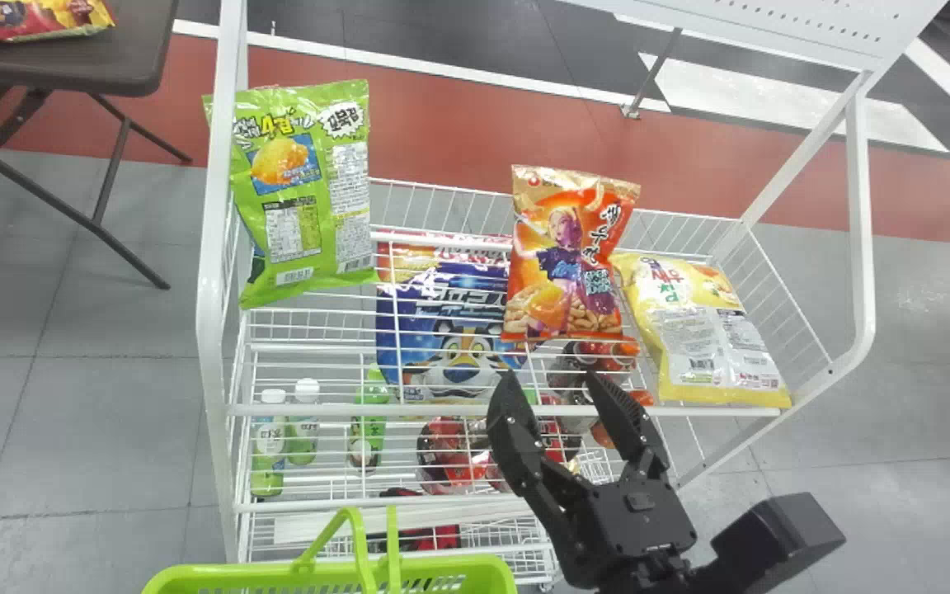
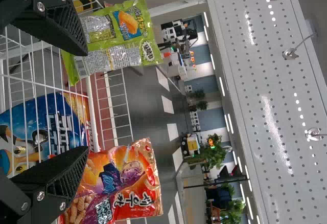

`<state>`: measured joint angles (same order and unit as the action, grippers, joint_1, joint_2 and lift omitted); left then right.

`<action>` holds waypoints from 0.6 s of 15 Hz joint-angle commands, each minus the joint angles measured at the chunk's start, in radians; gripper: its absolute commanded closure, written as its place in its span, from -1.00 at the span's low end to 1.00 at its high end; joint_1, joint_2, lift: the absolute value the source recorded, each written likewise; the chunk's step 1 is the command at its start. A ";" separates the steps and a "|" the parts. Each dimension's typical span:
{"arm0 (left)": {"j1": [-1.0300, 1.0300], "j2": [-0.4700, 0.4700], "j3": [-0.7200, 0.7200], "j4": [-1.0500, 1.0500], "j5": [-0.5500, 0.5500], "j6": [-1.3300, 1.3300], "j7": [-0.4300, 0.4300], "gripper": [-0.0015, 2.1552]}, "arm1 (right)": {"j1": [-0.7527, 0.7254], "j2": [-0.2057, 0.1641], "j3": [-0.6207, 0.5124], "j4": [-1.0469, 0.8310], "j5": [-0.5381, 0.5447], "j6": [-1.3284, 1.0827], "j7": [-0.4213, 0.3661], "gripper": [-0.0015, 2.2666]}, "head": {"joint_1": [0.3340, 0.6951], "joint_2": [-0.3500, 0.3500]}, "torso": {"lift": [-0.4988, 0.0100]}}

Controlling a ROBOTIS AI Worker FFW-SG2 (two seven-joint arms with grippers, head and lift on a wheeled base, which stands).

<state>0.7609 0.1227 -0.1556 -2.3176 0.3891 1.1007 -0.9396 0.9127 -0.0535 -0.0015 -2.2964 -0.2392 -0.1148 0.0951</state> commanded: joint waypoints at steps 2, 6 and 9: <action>0.003 0.000 -0.001 -0.003 -0.001 0.000 0.001 0.98 | 0.000 -0.002 0.000 -0.001 0.001 -0.005 0.000 -0.84 | 1.00 -1.00 | 0.94; 0.005 0.000 -0.005 -0.009 -0.006 0.000 0.002 0.98 | 0.005 -0.006 0.000 -0.001 0.001 -0.021 0.000 -0.84 | 1.00 -1.00 | 0.94; 0.009 0.000 -0.007 -0.016 -0.010 0.003 0.004 0.98 | 0.006 -0.009 0.000 -0.001 0.001 -0.024 0.000 -0.84 | 1.00 -1.00 | 0.94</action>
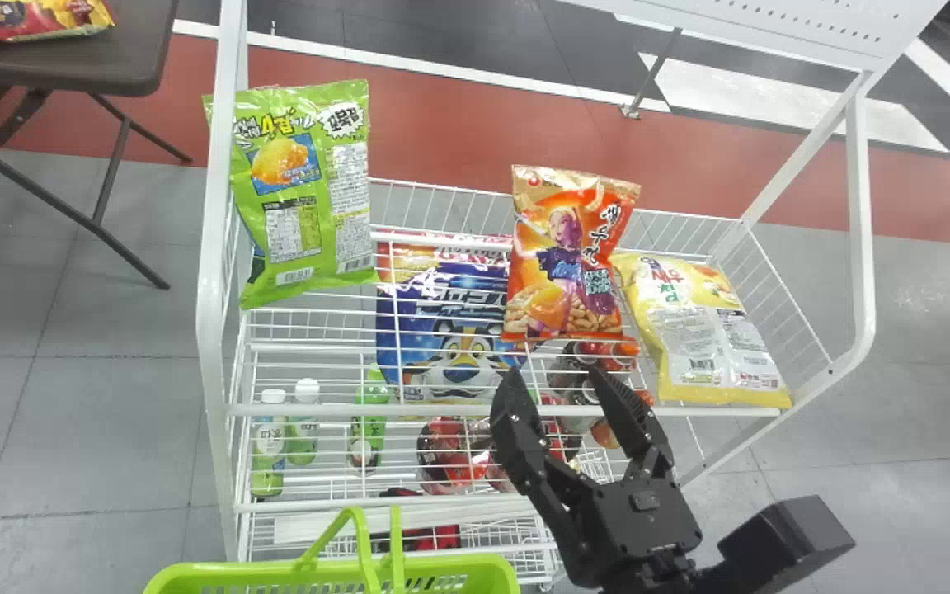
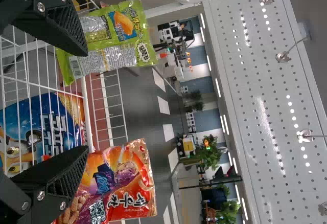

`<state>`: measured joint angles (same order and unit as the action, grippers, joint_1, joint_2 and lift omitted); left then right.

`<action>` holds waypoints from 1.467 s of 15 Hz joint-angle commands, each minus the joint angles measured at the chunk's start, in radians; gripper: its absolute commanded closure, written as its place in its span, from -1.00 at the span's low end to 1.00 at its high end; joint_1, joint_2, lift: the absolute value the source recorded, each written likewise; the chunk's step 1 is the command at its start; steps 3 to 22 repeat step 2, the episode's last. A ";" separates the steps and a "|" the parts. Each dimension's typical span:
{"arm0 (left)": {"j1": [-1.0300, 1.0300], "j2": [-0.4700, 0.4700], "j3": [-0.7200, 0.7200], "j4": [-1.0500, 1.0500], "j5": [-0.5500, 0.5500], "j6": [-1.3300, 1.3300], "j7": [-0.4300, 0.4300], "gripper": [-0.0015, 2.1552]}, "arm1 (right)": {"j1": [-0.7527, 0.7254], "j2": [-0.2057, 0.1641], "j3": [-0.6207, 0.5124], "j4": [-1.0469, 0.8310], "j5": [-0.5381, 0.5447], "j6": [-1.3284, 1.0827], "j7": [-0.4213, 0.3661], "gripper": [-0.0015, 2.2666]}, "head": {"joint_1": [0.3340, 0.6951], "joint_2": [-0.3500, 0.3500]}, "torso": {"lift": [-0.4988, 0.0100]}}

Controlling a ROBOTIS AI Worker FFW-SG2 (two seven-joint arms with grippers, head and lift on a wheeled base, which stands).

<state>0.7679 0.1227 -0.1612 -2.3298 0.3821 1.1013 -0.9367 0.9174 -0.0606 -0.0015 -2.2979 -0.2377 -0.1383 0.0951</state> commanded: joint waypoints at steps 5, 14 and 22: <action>0.005 0.000 -0.001 -0.006 -0.005 0.003 0.002 0.98 | 0.001 -0.004 0.000 0.000 0.000 -0.007 0.000 -0.81 | 1.00 -1.00 | 0.94; 0.005 0.000 -0.001 -0.006 -0.005 0.003 0.002 0.98 | 0.001 -0.004 0.000 0.000 0.000 -0.007 0.000 -0.81 | 1.00 -1.00 | 0.94; 0.005 0.000 -0.001 -0.006 -0.005 0.003 0.002 0.98 | 0.001 -0.004 0.000 0.000 0.000 -0.007 0.000 -0.81 | 1.00 -1.00 | 0.94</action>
